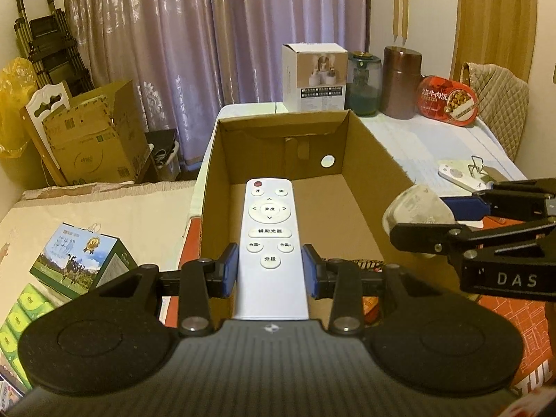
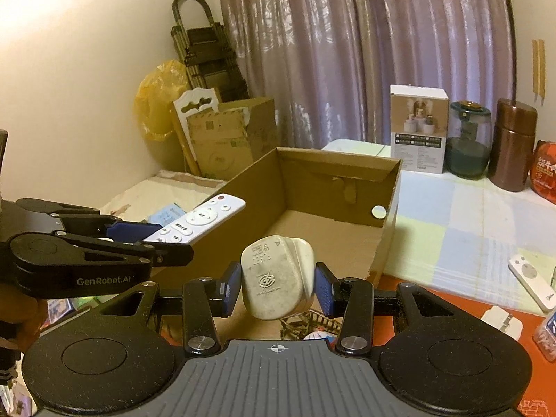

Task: Organize rigid objects
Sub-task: 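Carry the remote and charger over the box and release both inside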

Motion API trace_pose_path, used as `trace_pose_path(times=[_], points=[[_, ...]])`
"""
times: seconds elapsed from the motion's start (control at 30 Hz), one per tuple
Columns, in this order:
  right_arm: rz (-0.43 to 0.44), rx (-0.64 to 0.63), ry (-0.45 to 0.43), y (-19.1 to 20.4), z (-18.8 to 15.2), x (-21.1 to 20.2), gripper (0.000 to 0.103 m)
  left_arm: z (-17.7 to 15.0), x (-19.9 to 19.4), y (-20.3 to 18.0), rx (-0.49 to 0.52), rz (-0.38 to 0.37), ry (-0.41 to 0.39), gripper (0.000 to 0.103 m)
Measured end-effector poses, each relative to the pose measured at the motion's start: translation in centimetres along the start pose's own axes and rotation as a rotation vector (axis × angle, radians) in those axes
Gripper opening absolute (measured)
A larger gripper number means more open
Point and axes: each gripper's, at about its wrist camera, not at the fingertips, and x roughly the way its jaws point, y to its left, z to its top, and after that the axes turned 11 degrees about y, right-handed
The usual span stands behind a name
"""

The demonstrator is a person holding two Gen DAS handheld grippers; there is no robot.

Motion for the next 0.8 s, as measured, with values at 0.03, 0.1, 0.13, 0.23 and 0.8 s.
trace_pose_path(times=[0.03, 0.1, 0.13, 0.23, 0.8], points=[[0.0, 0.0, 0.003, 0.0, 0.1, 0.2, 0.042, 0.0, 0.2, 0.1, 0.0, 0.0, 0.004, 0.033], [0.0, 0.0, 0.01, 0.0, 0.2, 0.5, 0.042, 0.0, 0.6, 0.3, 0.0, -0.001, 0.013, 0.033], [0.002, 0.002, 0.015, -0.1, 0.3, 0.7, 0.042, 0.0, 0.8, 0.3, 0.003, 0.0, 0.018, 0.033], [0.011, 0.008, 0.032, -0.2, 0.5, 1.3, 0.042, 0.2, 1.2, 0.5, 0.012, 0.002, 0.028, 0.033], [0.014, 0.005, 0.095, -0.1, 0.5, 2.9, 0.042, 0.1, 3.2, 0.6, 0.032, 0.006, 0.072, 0.033]])
